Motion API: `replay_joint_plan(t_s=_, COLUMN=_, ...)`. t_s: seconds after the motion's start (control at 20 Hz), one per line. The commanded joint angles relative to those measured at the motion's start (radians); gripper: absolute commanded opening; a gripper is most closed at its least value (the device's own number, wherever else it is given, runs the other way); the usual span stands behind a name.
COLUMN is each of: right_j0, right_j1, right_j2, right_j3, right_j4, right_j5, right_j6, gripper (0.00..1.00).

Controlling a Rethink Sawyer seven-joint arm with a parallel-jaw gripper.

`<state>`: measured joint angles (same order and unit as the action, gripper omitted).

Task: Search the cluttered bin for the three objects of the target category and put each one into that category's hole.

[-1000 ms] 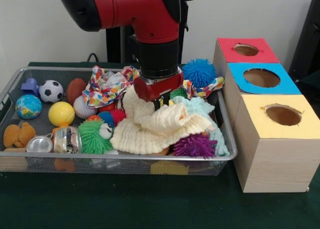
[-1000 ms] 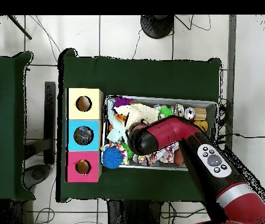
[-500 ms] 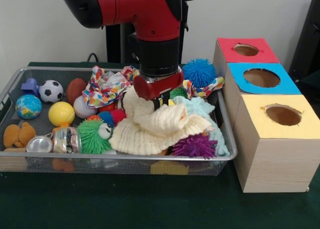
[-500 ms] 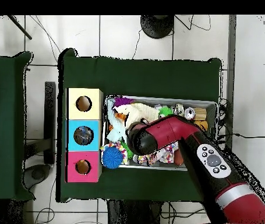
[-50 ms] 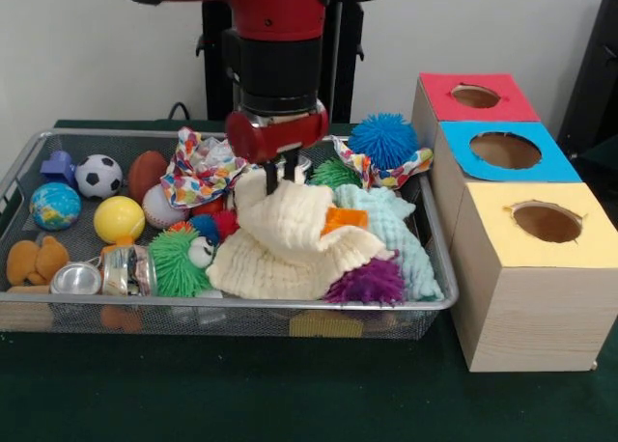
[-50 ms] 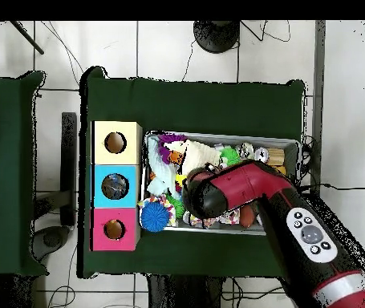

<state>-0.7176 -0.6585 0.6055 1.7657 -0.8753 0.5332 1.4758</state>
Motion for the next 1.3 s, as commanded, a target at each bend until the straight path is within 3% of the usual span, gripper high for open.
replay_joint_plan(t_s=0.05, right_j0=-0.117, right_j1=-0.079, right_j2=0.076, right_j3=0.003, right_j4=0.016, right_j5=0.162, right_j6=-0.396, gripper=0.00)
replay_joint_plan(t_s=0.45, right_j0=-0.195, right_j1=-0.037, right_j2=0.119, right_j3=-0.026, right_j4=-0.010, right_j5=0.184, right_j6=-0.450, gripper=0.00)
replay_joint_plan(t_s=1.15, right_j0=-0.172, right_j1=-0.017, right_j2=0.079, right_j3=-0.055, right_j4=-0.054, right_j5=0.188, right_j6=-0.427, gripper=0.00)
replay_joint_plan(t_s=1.3, right_j0=-0.179, right_j1=-0.026, right_j2=0.073, right_j3=-0.076, right_j4=-0.059, right_j5=0.230, right_j6=-0.482, gripper=0.00)
